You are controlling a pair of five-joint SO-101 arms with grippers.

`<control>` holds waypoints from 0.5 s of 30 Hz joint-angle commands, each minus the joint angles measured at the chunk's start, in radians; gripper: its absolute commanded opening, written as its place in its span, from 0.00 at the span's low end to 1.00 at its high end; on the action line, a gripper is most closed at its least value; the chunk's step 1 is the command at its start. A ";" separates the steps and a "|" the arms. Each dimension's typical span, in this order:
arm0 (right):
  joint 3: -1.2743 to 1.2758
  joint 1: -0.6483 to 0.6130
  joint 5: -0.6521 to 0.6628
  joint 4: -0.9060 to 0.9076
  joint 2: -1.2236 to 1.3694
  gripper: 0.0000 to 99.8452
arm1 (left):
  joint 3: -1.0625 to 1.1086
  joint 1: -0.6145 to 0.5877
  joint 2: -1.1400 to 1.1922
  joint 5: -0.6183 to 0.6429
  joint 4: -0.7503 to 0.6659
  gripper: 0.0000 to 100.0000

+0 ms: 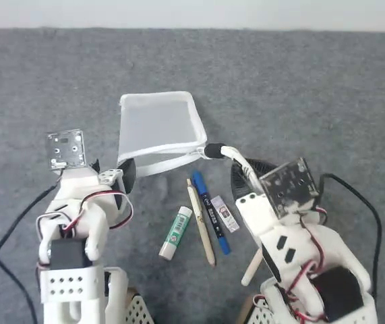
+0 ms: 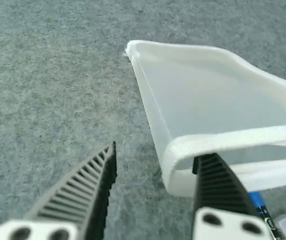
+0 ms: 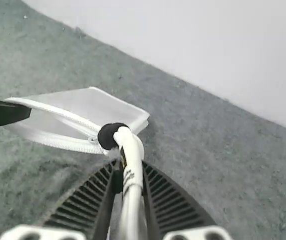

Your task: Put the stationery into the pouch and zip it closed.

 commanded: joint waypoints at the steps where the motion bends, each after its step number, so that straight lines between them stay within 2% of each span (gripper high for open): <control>1: -0.025 -0.002 0.014 0.016 -0.041 0.01 | -0.007 -0.008 -0.006 -0.015 -0.046 0.22; 8: -0.101 -0.002 0.012 0.084 -0.041 0.01 | -0.005 -0.006 -0.006 -0.015 -0.048 0.16; 15: -0.103 -0.002 0.011 0.085 -0.045 0.01 | -0.005 0.011 -0.006 -0.048 -0.044 0.02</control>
